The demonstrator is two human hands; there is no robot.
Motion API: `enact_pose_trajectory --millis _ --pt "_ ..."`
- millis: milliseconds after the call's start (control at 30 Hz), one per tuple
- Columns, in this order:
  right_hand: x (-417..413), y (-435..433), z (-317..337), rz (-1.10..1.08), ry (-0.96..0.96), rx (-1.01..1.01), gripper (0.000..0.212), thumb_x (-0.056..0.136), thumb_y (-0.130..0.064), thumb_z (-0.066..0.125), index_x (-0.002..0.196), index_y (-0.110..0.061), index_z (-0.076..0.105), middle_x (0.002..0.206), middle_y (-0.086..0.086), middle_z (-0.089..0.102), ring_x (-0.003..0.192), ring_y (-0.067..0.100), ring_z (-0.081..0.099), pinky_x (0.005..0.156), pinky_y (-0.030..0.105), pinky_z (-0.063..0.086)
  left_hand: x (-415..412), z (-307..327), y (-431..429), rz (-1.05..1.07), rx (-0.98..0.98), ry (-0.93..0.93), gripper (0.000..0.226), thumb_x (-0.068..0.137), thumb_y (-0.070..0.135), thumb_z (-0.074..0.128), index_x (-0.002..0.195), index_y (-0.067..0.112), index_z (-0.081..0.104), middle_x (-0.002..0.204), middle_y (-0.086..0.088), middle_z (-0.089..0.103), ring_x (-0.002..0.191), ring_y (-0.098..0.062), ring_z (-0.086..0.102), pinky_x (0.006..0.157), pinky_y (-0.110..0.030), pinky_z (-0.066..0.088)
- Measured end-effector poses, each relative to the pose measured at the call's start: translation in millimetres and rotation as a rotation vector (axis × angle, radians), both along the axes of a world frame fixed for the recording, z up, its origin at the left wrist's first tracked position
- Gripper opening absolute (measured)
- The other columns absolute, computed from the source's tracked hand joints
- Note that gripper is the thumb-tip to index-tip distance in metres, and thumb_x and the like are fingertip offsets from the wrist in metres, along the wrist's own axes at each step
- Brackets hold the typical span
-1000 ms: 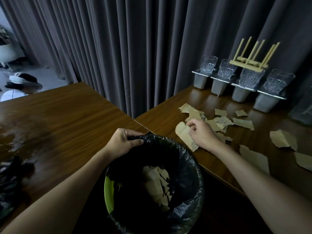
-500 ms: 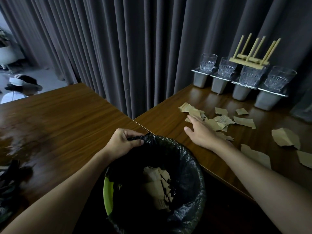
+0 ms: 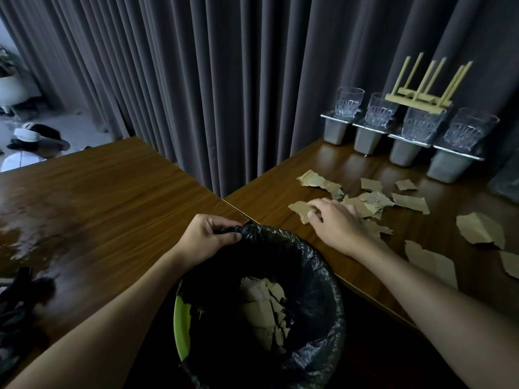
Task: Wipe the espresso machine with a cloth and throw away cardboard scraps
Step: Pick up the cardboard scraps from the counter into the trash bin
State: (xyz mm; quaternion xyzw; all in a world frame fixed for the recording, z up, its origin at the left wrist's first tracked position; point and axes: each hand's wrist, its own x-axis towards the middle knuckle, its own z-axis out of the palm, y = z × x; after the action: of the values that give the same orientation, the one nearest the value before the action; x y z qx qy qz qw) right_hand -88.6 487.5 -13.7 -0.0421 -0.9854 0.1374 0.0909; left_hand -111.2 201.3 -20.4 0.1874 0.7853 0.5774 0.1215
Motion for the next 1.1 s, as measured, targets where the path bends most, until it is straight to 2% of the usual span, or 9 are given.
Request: enact_pose_trajectory --millis 100,300,467,600,700,833,900,1000,1100 --pt "-1 1 -1 -0.013 0.04 -0.033 0.029 0.099 -0.033 0.046 0.125 -0.025 0.055 0.129 -0.004 0.054 0.118 0.018 0.046 0.1 0.04 0.03 0 0 0 0.004 0.01 -0.008 0.017 0.087 0.003 0.07 0.103 0.008 0.077 0.094 -0.004 0.078 0.084 -0.019 0.076 0.07 -0.023 0.06" --pt "1 1 -6 -0.024 -0.077 -0.024 0.038 0.095 -0.045 0.053 0.13 -0.03 0.05 0.132 -0.005 0.052 0.121 0.019 0.045 0.101 0.043 0.028 -1 -1 -1 -0.011 0.007 -0.021 0.018 0.088 0.005 0.07 0.105 0.008 0.076 0.097 -0.003 0.078 0.087 -0.018 0.076 0.07 -0.023 0.06" --pt "3 -1 -1 -0.059 -0.12 -0.17 0.064 0.087 -0.037 0.068 0.141 -0.023 0.037 0.137 0.005 0.04 0.125 0.028 0.044 0.102 0.042 0.036 0 0 0 0.002 0.012 -0.009 0.018 0.087 0.003 0.071 0.103 0.008 0.076 0.095 -0.003 0.078 0.085 -0.018 0.076 0.069 -0.021 0.059" --pt "8 -5 12 -0.011 -0.04 -0.254 0.027 0.091 -0.02 0.064 0.118 -0.016 0.06 0.11 0.001 0.056 0.104 0.021 0.057 0.079 0.028 0.044 1 1 0 -0.014 0.013 -0.001 0.018 0.088 0.003 0.069 0.105 0.007 0.076 0.097 -0.003 0.078 0.086 -0.017 0.075 0.071 -0.022 0.059" --pt "16 -14 26 0.072 0.029 -0.389 0.021 0.091 -0.018 0.064 0.111 -0.013 0.065 0.098 -0.002 0.064 0.095 0.015 0.061 0.079 0.028 0.05 1 2 -1 -0.012 0.009 0.004 0.018 0.088 0.003 0.069 0.104 0.008 0.075 0.097 -0.002 0.078 0.086 -0.016 0.075 0.07 -0.02 0.058" --pt "30 -33 38 0.147 0.148 -0.407 0.023 0.092 -0.019 0.065 0.113 -0.013 0.068 0.104 -0.004 0.066 0.098 0.01 0.06 0.08 0.018 0.047 0 1 0 0.003 -0.003 -0.004 0.017 0.087 0.003 0.07 0.101 0.011 0.077 0.095 -0.001 0.078 0.084 -0.016 0.076 0.069 -0.021 0.059" --pt "34 -39 42 0.225 0.039 -0.529 0.022 0.091 -0.019 0.066 0.113 -0.013 0.068 0.101 -0.006 0.067 0.095 0.008 0.062 0.076 0.014 0.048 1 1 0 0.007 0.002 -0.013 0.017 0.088 0.004 0.07 0.102 0.01 0.077 0.094 -0.002 0.078 0.083 -0.017 0.076 0.067 -0.021 0.059" --pt "33 -43 41 0.349 -0.169 -0.587 0.026 0.092 -0.026 0.066 0.115 -0.014 0.068 0.104 -0.004 0.069 0.097 0.008 0.064 0.081 0.018 0.052 1 2 0 0.002 -0.014 -0.006 0.017 0.088 0.005 0.069 0.103 0.01 0.076 0.094 -0.003 0.078 0.082 -0.018 0.076 0.066 -0.021 0.059" --pt "14 -30 29 0.213 -0.054 -0.472 0.038 0.096 -0.03 0.058 0.131 -0.016 0.056 0.126 -0.001 0.06 0.116 0.013 0.055 0.094 0.025 0.047 0 1 1 0.017 -0.015 0.005 0.017 0.087 0.004 0.071 0.102 0.011 0.077 0.094 -0.001 0.078 0.084 -0.018 0.076 0.069 -0.022 0.059"
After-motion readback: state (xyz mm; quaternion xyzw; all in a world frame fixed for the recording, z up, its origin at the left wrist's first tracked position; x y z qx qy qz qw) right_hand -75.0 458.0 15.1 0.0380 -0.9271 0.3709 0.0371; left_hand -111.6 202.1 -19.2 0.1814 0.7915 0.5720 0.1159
